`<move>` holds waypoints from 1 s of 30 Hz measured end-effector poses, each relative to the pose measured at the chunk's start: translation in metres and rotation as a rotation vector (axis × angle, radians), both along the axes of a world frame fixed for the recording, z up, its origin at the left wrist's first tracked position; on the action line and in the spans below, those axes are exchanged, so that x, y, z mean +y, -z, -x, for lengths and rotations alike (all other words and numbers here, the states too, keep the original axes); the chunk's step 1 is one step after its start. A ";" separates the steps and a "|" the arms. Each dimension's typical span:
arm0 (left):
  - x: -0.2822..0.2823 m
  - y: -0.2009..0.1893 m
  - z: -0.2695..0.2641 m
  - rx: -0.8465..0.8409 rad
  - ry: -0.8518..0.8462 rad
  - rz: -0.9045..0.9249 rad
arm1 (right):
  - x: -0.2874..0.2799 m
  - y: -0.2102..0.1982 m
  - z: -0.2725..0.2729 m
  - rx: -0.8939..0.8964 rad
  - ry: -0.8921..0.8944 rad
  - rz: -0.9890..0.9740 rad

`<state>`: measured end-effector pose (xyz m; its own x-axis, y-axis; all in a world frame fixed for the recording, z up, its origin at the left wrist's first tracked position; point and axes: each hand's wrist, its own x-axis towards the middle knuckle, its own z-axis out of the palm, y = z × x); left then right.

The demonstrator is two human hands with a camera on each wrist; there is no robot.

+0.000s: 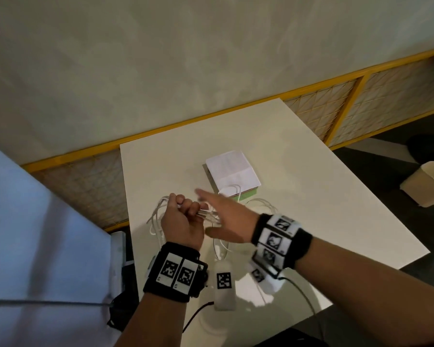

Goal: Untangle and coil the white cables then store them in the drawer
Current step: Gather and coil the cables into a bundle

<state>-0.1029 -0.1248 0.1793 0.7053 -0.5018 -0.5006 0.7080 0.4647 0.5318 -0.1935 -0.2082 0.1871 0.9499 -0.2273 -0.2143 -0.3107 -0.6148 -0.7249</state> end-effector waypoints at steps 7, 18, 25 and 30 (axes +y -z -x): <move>0.021 -0.011 -0.023 -0.041 -0.069 -0.073 | 0.004 0.026 0.001 0.050 0.101 0.149; 0.052 -0.025 -0.070 -0.113 -0.233 -0.204 | -0.044 0.035 0.046 0.386 0.142 0.223; 0.068 -0.020 -0.094 -0.102 -0.312 -0.171 | -0.083 0.062 0.091 0.546 0.250 0.360; 0.068 -0.005 -0.098 -0.065 -0.394 -0.186 | -0.089 0.073 0.102 0.521 0.330 0.332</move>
